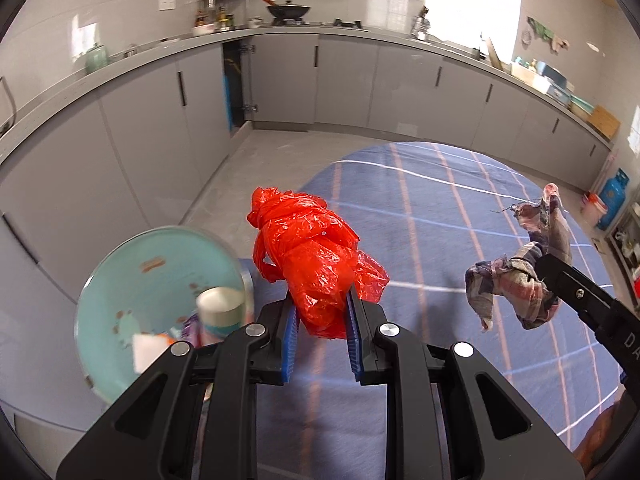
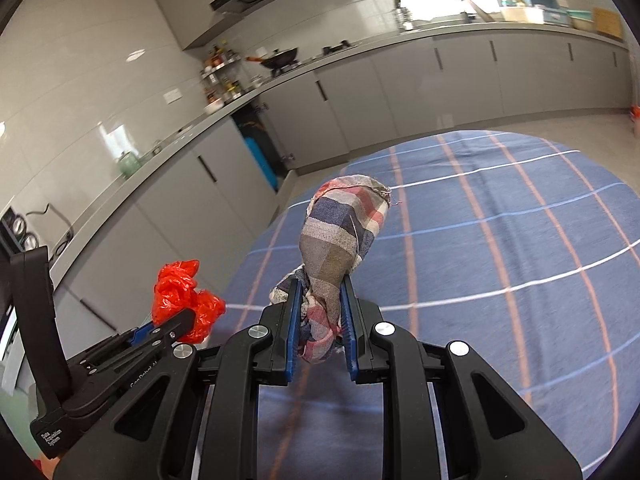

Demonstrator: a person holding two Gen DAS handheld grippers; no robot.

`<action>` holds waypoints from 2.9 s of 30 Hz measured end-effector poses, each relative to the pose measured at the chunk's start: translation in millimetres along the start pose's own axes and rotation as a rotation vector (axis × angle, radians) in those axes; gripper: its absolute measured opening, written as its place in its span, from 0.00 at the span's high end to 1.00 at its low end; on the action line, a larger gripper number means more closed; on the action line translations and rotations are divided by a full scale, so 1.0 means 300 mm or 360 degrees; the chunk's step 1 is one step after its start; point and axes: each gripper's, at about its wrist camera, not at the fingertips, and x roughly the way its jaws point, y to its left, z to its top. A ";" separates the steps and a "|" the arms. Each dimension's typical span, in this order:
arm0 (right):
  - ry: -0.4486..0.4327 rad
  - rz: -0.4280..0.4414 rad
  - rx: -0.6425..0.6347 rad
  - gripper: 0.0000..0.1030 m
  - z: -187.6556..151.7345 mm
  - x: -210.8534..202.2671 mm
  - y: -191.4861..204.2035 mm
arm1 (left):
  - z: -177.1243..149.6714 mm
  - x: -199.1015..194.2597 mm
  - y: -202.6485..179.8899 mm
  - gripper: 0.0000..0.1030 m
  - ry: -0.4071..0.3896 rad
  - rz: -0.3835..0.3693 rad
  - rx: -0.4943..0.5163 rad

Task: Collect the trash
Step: 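Carry the red bag and plaid rag over the teal bin, then open both grippers to drop the red bag and plaid rag into the bin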

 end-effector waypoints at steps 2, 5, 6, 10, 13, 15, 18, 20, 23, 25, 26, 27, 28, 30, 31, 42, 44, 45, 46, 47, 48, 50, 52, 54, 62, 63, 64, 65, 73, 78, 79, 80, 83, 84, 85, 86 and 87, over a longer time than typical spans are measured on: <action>0.0013 0.0016 -0.0031 0.81 -0.015 0.004 0.040 | -0.016 -0.016 0.040 0.80 -0.0004 0.0018 -0.0026; 0.0034 0.0047 -0.0077 0.81 -0.041 0.010 0.111 | -0.043 -0.041 0.112 0.80 -0.0009 0.0059 -0.0065; 0.0042 0.0058 -0.0091 0.81 -0.047 0.014 0.133 | -0.050 -0.050 0.137 0.80 -0.0012 0.0074 -0.0082; 0.0073 0.0114 -0.0165 0.81 -0.076 0.029 0.232 | -0.080 -0.081 0.221 0.80 -0.0022 0.0120 -0.0134; 0.0098 0.0152 -0.0216 0.81 -0.103 0.039 0.297 | -0.104 -0.097 0.283 0.80 -0.0024 0.0151 -0.0175; 0.0123 0.0180 -0.0244 0.81 -0.121 0.052 0.337 | -0.119 -0.107 0.319 0.80 -0.0027 0.0170 -0.0201; 0.0147 0.0209 -0.0281 0.81 -0.139 0.069 0.389 | -0.136 -0.121 0.374 0.80 -0.0030 0.0198 -0.0240; 0.0165 0.0232 -0.0311 0.81 -0.153 0.078 0.426 | -0.146 -0.128 0.408 0.80 -0.0033 0.0214 -0.0264; 0.0195 0.0270 -0.0348 0.81 -0.170 0.097 0.478 | -0.151 -0.138 0.440 0.80 -0.0037 0.0235 -0.0292; 0.0207 0.0290 -0.0372 0.81 -0.186 0.103 0.513 | -0.156 -0.143 0.466 0.80 -0.0040 0.0251 -0.0316; 0.0213 0.0301 -0.0385 0.81 -0.190 0.107 0.529 | -0.155 -0.144 0.475 0.80 -0.0041 0.0258 -0.0325; 0.0217 0.0310 -0.0394 0.81 -0.195 0.109 0.542 | -0.157 -0.145 0.487 0.80 -0.0042 0.0263 -0.0334; 0.0224 0.0323 -0.0407 0.81 -0.200 0.114 0.560 | -0.160 -0.147 0.500 0.80 -0.0043 0.0266 -0.0342; 0.0237 0.0346 -0.0433 0.81 -0.209 0.121 0.592 | -0.166 -0.146 0.525 0.80 -0.0042 0.0276 -0.0360; 0.0242 0.0355 -0.0440 0.81 -0.213 0.124 0.602 | -0.171 -0.150 0.535 0.80 -0.0042 0.0279 -0.0366; 0.0291 0.0421 -0.0493 0.81 -0.233 0.172 0.696 | -0.181 -0.141 0.606 0.80 -0.0028 0.0306 -0.0422; 0.0297 0.0425 -0.0492 0.81 -0.232 0.187 0.707 | -0.184 -0.140 0.615 0.80 -0.0026 0.0311 -0.0430; 0.0302 0.0429 -0.0489 0.81 -0.231 0.194 0.711 | -0.184 -0.139 0.623 0.80 -0.0024 0.0313 -0.0436; 0.0309 0.0434 -0.0482 0.81 -0.227 0.204 0.714 | -0.184 -0.137 0.631 0.80 -0.0022 0.0313 -0.0442; 0.0315 0.0434 -0.0476 0.81 -0.223 0.216 0.716 | -0.185 -0.136 0.637 0.80 -0.0021 0.0315 -0.0450; 0.0319 0.0431 -0.0473 0.81 -0.221 0.222 0.713 | -0.184 -0.135 0.644 0.80 -0.0020 0.0315 -0.0459; 0.0325 0.0424 -0.0461 0.81 -0.210 0.238 0.710 | -0.183 -0.130 0.654 0.80 -0.0017 0.0318 -0.0468; 0.0331 0.0409 -0.0454 0.81 -0.201 0.256 0.704 | -0.181 -0.120 0.658 0.80 -0.0009 0.0313 -0.0473; 0.0349 0.0403 -0.0432 0.81 -0.194 0.277 0.695 | -0.172 -0.104 0.657 0.80 0.0000 0.0303 -0.0466; 0.0436 0.0372 -0.0415 0.80 -0.181 0.372 0.674 | -0.133 -0.019 0.616 0.80 0.0053 0.0252 -0.0393; 0.0444 0.0363 -0.0422 0.80 -0.178 0.385 0.669 | -0.131 -0.005 0.614 0.80 0.0065 0.0246 -0.0386; 0.0450 0.0356 -0.0422 0.80 -0.174 0.395 0.667 | -0.129 0.006 0.613 0.80 0.0073 0.0243 -0.0382; 0.0456 0.0348 -0.0418 0.80 -0.170 0.406 0.663 | -0.126 0.021 0.611 0.80 0.0085 0.0239 -0.0380; 0.0547 0.0336 -0.0397 0.80 -0.170 0.507 0.648 | -0.106 0.111 0.600 0.80 0.0155 0.0220 -0.0372; 0.0622 0.0331 -0.0383 0.80 -0.179 0.568 0.645 | -0.103 0.148 0.633 0.80 0.0188 0.0227 -0.0378; 0.0631 0.0325 -0.0389 0.80 -0.182 0.577 0.645 | -0.102 0.156 0.636 0.80 0.0194 0.0229 -0.0378; 0.0637 0.0322 -0.0393 0.80 -0.186 0.584 0.644 | -0.102 0.162 0.639 0.80 0.0198 0.0230 -0.0379; 0.0664 0.0320 -0.0394 0.80 -0.192 0.608 0.644 | -0.111 0.176 0.640 0.80 0.0214 0.0232 -0.0383; 0.0669 0.0319 -0.0394 0.80 -0.196 0.613 0.642 | -0.108 0.182 0.643 0.80 0.0219 0.0234 -0.0384; 0.0675 0.0316 -0.0396 0.80 -0.197 0.622 0.643 | -0.108 0.187 0.643 0.80 0.0225 0.0235 -0.0384; 0.0680 0.0314 -0.0396 0.80 -0.196 0.628 0.643 | -0.106 0.193 0.642 0.80 0.0230 0.0235 -0.0381; 0.0687 0.0315 -0.0398 0.80 -0.197 0.636 0.645 | -0.113 0.194 0.638 0.80 0.0234 0.0237 -0.0380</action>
